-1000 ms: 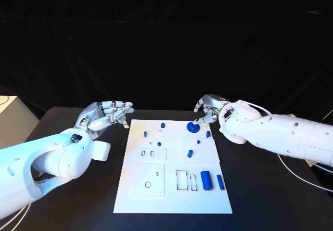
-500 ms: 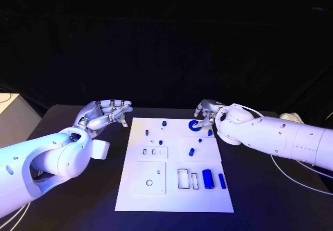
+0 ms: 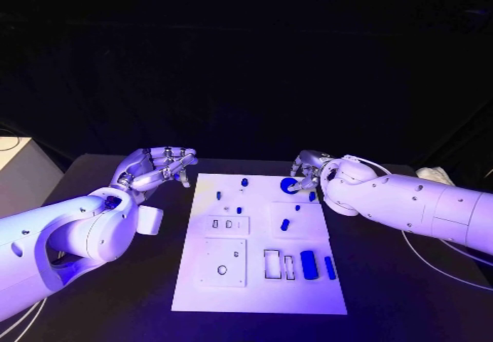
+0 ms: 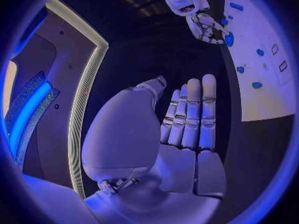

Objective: Assemble the parts on the task board

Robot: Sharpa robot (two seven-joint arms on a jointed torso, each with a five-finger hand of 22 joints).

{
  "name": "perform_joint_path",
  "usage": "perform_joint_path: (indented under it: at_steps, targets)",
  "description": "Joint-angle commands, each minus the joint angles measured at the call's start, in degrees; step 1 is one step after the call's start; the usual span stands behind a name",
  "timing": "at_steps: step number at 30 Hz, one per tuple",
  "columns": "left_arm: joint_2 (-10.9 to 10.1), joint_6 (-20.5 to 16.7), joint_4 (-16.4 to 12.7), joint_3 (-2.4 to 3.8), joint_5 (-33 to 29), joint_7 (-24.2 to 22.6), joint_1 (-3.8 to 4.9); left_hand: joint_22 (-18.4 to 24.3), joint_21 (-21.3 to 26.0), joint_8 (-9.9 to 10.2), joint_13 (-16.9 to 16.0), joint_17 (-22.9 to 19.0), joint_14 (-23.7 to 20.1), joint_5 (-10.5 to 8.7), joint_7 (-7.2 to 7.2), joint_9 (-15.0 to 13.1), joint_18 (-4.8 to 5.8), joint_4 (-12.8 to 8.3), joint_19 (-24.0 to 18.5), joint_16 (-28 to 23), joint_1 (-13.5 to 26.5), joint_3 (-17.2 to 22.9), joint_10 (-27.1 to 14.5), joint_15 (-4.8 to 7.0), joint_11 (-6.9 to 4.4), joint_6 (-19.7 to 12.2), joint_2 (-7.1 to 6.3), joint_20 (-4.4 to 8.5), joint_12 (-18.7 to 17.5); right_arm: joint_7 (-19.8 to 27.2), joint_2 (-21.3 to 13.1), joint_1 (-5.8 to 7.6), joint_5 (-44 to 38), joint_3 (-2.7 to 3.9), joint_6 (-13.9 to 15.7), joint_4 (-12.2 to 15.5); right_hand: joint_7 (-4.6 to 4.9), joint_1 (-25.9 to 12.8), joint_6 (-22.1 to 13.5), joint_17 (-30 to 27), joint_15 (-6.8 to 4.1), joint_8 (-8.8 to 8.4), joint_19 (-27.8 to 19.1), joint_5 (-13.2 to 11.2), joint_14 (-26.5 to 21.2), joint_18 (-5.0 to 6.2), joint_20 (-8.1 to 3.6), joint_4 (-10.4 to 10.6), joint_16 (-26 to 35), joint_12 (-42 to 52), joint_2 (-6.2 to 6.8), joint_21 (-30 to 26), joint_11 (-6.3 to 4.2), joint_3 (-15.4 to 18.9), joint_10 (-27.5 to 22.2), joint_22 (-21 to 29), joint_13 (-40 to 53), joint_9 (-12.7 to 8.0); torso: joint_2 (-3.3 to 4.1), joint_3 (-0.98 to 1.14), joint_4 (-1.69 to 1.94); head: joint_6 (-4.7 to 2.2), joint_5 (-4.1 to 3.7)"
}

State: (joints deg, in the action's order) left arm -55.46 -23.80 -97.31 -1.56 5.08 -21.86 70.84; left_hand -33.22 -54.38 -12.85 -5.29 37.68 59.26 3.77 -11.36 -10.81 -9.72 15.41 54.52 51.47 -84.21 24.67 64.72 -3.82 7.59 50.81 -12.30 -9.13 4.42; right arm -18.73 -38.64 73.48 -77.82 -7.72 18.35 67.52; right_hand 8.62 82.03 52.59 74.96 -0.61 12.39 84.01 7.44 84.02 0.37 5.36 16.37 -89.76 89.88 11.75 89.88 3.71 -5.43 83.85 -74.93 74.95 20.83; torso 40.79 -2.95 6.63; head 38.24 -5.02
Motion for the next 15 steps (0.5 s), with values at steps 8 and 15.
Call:
perform_joint_path:
  at_steps: [8,15]
  targets:
    - [0.11,1.05,-0.03,0.05,-0.07,-0.12,0.07,-0.12,-0.45,0.07,-0.05,-0.12,0.11,-0.28,-0.12,-0.07,-0.82,0.08,-0.5,0.33,0.48,0.37,0.09,0.16,0.12,-0.04,0.14,-0.04,-0.01,0.56,1.22,-0.81,1.65,-0.05,-2.45,-1.93,-0.05,0.04,0.64,14.99,0.12,0.33,5.99,0.28,5.97,-0.37,0.17,0.06,-0.23,0.12,-0.85,0.12,0.24,-0.6,6.15,-15.07,15.05,0.04,0.05,0.01,0.0,0.03,-0.08]
    - [0.15,1.07,0.06,0.05,-0.07,-0.05,0.07,-0.12,-0.45,0.07,-0.05,-0.12,0.11,-0.28,-0.12,-0.07,-0.82,0.08,-0.5,0.33,0.48,0.37,0.09,0.16,0.12,-0.04,0.14,-0.04,-0.01,0.98,1.75,-0.97,2.33,-0.07,-3.23,-2.85,-0.05,-0.18,0.76,14.91,0.06,0.3,5.99,0.26,5.95,-0.37,0.12,0.14,-0.21,0.12,-1.1,0.12,0.24,-0.76,6.15,-15.07,15.05,0.01,0.02,0.0,0.05,0.08,-0.04]
